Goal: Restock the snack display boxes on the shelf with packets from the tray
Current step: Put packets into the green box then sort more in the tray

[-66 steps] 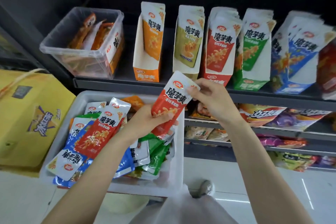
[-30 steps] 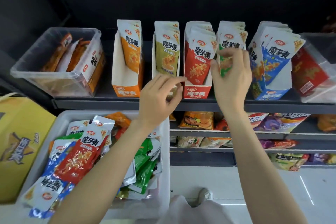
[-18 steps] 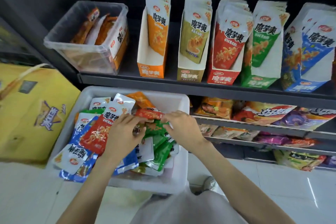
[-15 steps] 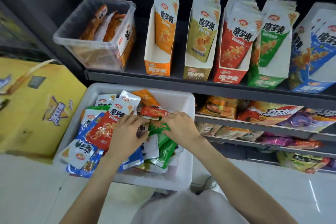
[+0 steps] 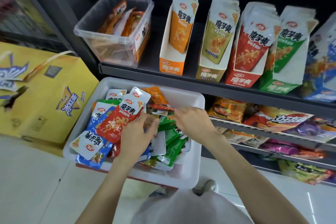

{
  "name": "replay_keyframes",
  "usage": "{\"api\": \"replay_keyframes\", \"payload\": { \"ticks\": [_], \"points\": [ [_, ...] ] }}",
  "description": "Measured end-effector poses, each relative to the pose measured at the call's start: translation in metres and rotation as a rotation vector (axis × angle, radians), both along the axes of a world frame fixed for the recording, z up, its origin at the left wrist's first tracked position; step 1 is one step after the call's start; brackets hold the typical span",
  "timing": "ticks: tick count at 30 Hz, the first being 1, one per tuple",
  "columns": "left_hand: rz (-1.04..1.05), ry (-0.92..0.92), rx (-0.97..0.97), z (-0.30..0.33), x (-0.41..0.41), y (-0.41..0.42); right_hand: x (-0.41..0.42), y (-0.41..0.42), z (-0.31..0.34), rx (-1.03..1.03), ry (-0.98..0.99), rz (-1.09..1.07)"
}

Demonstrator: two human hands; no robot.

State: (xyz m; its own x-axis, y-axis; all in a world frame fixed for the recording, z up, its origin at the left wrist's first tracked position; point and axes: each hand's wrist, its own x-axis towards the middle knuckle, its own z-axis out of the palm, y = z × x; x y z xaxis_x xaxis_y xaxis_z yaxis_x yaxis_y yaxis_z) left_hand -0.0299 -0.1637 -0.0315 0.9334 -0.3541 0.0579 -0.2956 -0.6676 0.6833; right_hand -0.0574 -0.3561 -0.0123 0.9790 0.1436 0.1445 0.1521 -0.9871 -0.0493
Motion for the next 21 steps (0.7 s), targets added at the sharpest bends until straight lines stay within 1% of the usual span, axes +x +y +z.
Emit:
{"api": "replay_keyframes", "payload": {
  "ticks": [1, 3, 4, 5, 7, 8, 9, 10, 12, 15, 18, 21],
  "points": [
    [0.067, 0.216, -0.14, 0.012, -0.006, -0.005, -0.007, -0.004, 0.006, 0.056, -0.119, -0.044],
    [0.13, 0.735, -0.38, 0.03, -0.015, -0.019, -0.019, -0.009, 0.013, 0.119, -0.311, -0.099],
    [0.13, 0.885, -0.476, 0.035, -0.018, -0.028, -0.026, -0.011, 0.014, 0.178, -0.37, -0.118],
    [0.139, 0.951, -0.58, 0.038, -0.02, -0.036, -0.031, -0.01, 0.015, 0.263, -0.416, -0.137],
    [0.217, 0.951, -0.821, 0.04, -0.02, -0.051, -0.043, -0.006, 0.013, 0.423, -0.442, -0.106],
    [0.263, 0.927, -0.919, 0.041, -0.02, -0.058, -0.05, -0.004, 0.01, 0.456, -0.439, -0.053],
    [0.288, 0.885, -0.977, 0.042, -0.019, -0.063, -0.057, -0.001, 0.004, 0.474, -0.437, 0.007],
    [0.298, 0.822, -0.987, 0.043, -0.019, -0.068, -0.062, 0.0, 0.0, 0.494, -0.422, 0.057],
    [0.297, 0.668, -0.932, 0.044, -0.019, -0.074, -0.07, -0.001, -0.007, 0.566, -0.391, 0.099],
    [0.245, 0.516, -0.804, 0.046, -0.017, -0.076, -0.077, -0.011, -0.005, 0.652, -0.396, 0.012],
    [0.062, 0.367, -0.625, 0.056, -0.011, -0.077, -0.081, -0.033, 0.014, 0.739, -0.406, -0.214],
    [-0.221, 0.266, -0.42, 0.083, -0.006, -0.093, -0.081, -0.063, 0.042, 0.859, -0.391, -0.393]
  ]
}}
